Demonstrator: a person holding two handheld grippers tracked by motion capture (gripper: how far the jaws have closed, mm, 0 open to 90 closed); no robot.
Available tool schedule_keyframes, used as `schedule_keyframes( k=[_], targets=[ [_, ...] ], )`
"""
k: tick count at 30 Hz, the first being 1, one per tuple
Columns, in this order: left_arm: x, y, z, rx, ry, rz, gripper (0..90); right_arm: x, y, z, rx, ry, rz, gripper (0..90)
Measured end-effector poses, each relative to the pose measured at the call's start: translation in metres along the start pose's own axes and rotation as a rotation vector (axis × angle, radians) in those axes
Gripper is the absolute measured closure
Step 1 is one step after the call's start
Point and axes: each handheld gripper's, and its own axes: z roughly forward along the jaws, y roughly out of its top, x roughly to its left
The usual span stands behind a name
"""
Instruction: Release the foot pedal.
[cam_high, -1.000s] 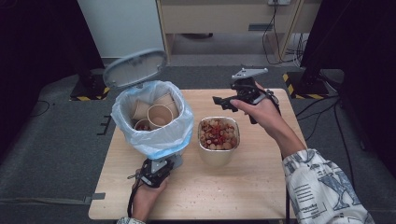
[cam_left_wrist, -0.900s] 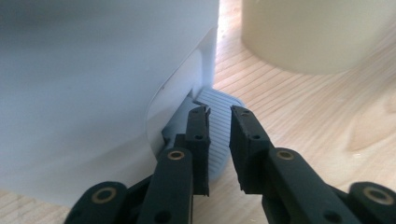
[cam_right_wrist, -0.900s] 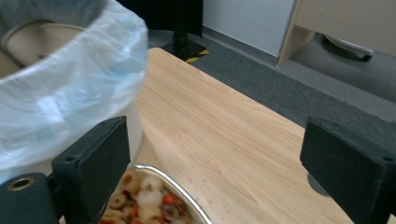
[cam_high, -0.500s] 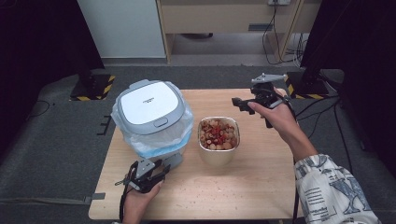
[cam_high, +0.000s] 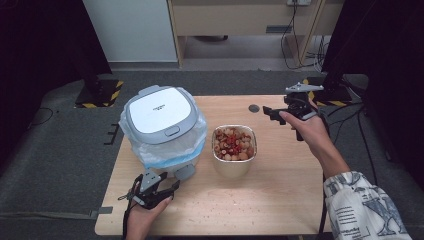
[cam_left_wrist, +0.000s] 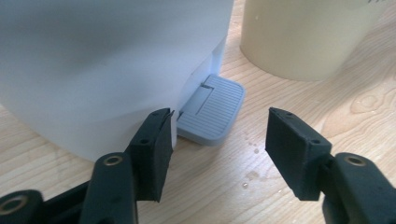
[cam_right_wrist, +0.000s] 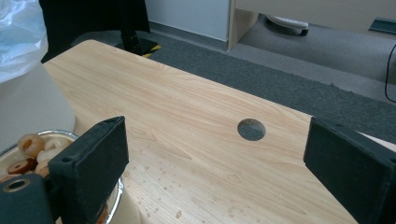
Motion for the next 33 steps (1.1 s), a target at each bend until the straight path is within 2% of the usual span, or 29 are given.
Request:
schedule_keyframes(
  k=[5,7,9,13,16,30,33],
  targets=[
    [0.0,-0.003,0.003,0.021,0.002,0.038,35.7,-0.009,-0.005,-0.005,0.0,-0.019,0.011,7.0],
    [0.001,-0.003,0.003,0.02,0.001,0.033,34.6,-0.012,-0.009,-0.007,0.004,-0.026,0.014,7.0],
    [0.002,-0.004,0.005,0.029,0.002,0.056,33.2,-0.013,-0.012,-0.008,0.013,-0.036,0.016,7.0],
    [0.002,-0.006,0.006,0.039,-0.002,0.053,30.4,-0.017,-0.018,-0.01,0.01,-0.043,0.024,7.0],
    [0.005,-0.01,0.007,0.063,-0.003,0.07,29.1,-0.019,-0.024,-0.012,0.011,-0.048,0.026,7.0],
    [0.017,-0.016,0.001,0.071,0.029,0.034,22.1,-0.022,-0.064,-0.021,0.015,-0.047,0.043,7.3],
    [0.02,-0.016,0.0,0.066,0.046,0.032,21.9,-0.021,-0.074,-0.022,0.018,-0.042,0.043,7.3]
  ],
)
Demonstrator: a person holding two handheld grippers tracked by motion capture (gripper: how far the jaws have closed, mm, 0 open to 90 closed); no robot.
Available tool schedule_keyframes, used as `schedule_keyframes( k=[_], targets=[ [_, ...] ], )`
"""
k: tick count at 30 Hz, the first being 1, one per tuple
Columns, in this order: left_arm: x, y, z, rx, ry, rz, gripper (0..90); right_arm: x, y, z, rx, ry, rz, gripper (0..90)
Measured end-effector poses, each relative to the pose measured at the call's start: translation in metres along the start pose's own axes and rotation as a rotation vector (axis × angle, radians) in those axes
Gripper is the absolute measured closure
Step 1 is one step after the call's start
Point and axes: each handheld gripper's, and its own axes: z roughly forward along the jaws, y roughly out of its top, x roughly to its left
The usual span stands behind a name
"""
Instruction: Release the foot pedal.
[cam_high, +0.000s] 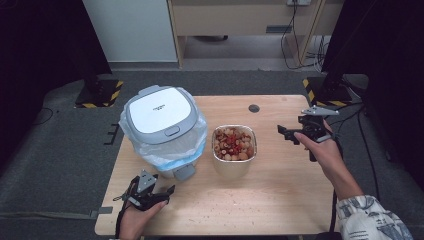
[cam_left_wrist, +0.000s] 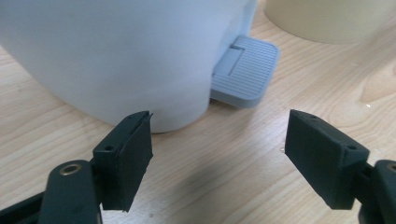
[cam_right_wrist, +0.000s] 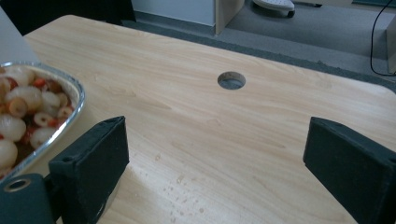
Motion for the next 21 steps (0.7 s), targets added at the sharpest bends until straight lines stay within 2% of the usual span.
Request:
schedule_keyframes(
  k=[10,21],
  targets=[
    [0.01,-0.002,-0.002,0.006,0.033,-0.021,20.9,0.0,-0.03,-0.002,0.021,-0.027,-0.016,7.3],
    [0.017,-0.004,-0.004,0.014,0.05,-0.032,20.4,-0.001,-0.058,0.001,0.046,-0.037,0.003,7.6]
  ],
)
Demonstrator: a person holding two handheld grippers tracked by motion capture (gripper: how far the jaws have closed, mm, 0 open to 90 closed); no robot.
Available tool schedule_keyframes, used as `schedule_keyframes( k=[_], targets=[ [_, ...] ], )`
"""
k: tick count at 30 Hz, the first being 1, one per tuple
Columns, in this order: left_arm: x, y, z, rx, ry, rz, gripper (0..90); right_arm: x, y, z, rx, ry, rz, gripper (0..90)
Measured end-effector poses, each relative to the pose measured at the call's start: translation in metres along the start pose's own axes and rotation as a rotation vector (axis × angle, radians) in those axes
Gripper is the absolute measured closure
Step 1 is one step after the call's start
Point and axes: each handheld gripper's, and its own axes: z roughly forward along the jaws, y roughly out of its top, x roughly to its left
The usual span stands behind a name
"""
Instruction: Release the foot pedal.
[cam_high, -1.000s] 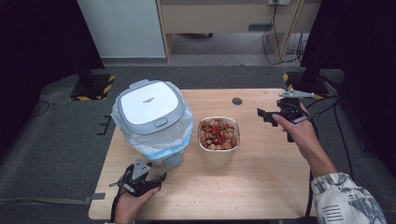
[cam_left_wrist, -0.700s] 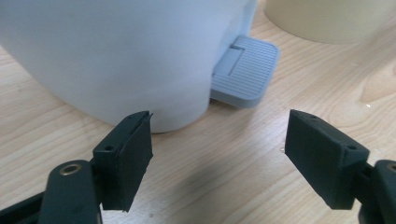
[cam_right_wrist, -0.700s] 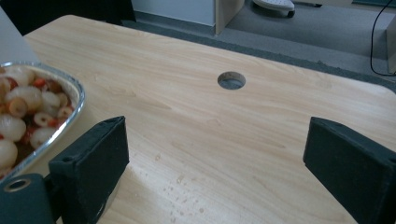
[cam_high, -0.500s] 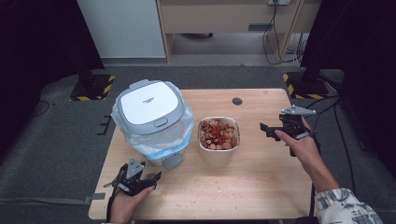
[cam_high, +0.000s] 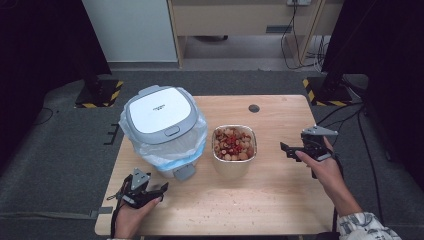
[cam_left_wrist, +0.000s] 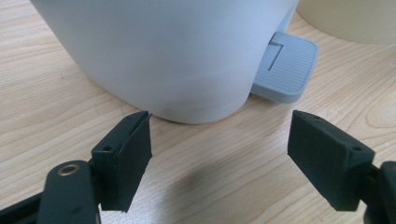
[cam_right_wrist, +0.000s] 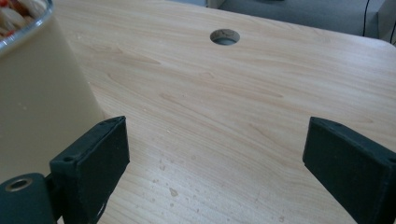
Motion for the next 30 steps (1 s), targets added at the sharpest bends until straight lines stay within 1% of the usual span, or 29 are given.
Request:
schedule_keyframes(
  k=[2,5,7,11,15,17,20,24,27,30],
  targets=[
    [0.001,0.0,0.0,0.002,0.002,0.003,20.2,0.0,-0.005,0.001,0.008,-0.001,0.007,7.6],
    [0.002,-0.001,0.0,0.003,0.004,-0.003,19.9,0.0,-0.01,0.003,0.019,-0.003,-0.002,7.6],
    [0.003,-0.001,0.0,0.004,0.004,-0.007,19.7,0.001,-0.014,0.004,0.024,-0.002,0.009,7.7],
    [0.004,-0.002,0.001,0.007,0.007,-0.011,19.4,0.003,-0.021,0.006,0.041,-0.001,0.004,7.6],
    [0.006,-0.002,0.001,0.011,0.011,-0.016,19.3,0.007,-0.028,0.01,0.062,0.005,0.004,7.5],
    [0.007,-0.003,0.001,0.017,0.013,-0.017,19.2,0.008,-0.031,0.013,0.072,0.008,-0.006,7.5],
    [0.008,-0.004,0.002,0.024,0.015,-0.025,18.9,0.012,-0.035,0.017,0.099,0.012,-0.009,7.3],
    [0.009,-0.005,0.003,0.03,0.019,-0.024,18.5,0.015,-0.04,0.022,0.119,0.02,-0.013,7.2],
    [0.009,-0.005,0.003,0.038,0.017,-0.022,18.2,0.013,-0.043,0.025,0.128,0.002,-0.005,7.3],
    [0.009,-0.005,0.005,0.044,0.013,-0.02,17.8,0.009,-0.045,0.028,0.132,-0.019,0.017,7.3]
  ],
)
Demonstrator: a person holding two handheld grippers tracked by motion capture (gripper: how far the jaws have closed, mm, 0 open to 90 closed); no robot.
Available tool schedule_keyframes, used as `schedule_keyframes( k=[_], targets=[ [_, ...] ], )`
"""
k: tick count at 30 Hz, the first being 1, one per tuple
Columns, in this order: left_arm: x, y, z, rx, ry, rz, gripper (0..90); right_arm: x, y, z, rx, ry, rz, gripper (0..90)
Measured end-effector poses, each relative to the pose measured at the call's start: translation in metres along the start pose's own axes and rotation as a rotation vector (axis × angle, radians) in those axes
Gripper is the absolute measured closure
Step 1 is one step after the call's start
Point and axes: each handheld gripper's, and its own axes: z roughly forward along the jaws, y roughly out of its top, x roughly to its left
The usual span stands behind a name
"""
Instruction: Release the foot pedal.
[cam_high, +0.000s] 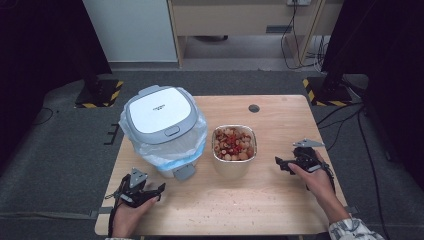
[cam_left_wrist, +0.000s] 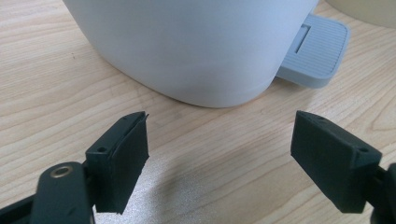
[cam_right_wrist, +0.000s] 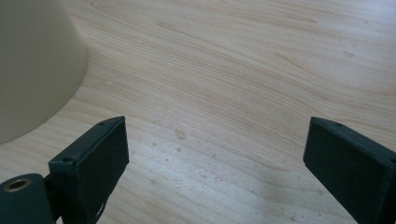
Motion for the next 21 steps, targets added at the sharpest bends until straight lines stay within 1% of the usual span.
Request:
schedule_keyframes(
  k=[2,11,13,15,17,21],
  targets=[
    [0.0,0.0,0.0,0.002,0.0,0.001,17.7,-0.002,0.0,0.002,-0.001,-0.005,0.024,7.3],
    [-0.001,0.0,0.001,0.01,-0.002,0.002,17.3,-0.003,-0.001,0.009,0.004,-0.023,0.049,6.7],
    [0.0,0.0,0.002,0.011,-0.001,0.002,17.3,-0.003,-0.001,0.01,0.009,-0.023,0.045,6.7],
    [0.0,0.0,0.001,0.012,0.0,0.0,17.3,-0.001,-0.001,0.012,0.012,-0.025,0.053,6.4],
    [0.0,0.0,0.002,0.011,0.0,-0.001,17.3,0.0,-0.002,0.013,0.017,-0.027,0.039,6.1],
    [-0.001,0.0,0.002,0.015,-0.004,0.001,17.2,0.003,-0.002,0.015,0.031,-0.03,0.036,5.4]
  ],
)
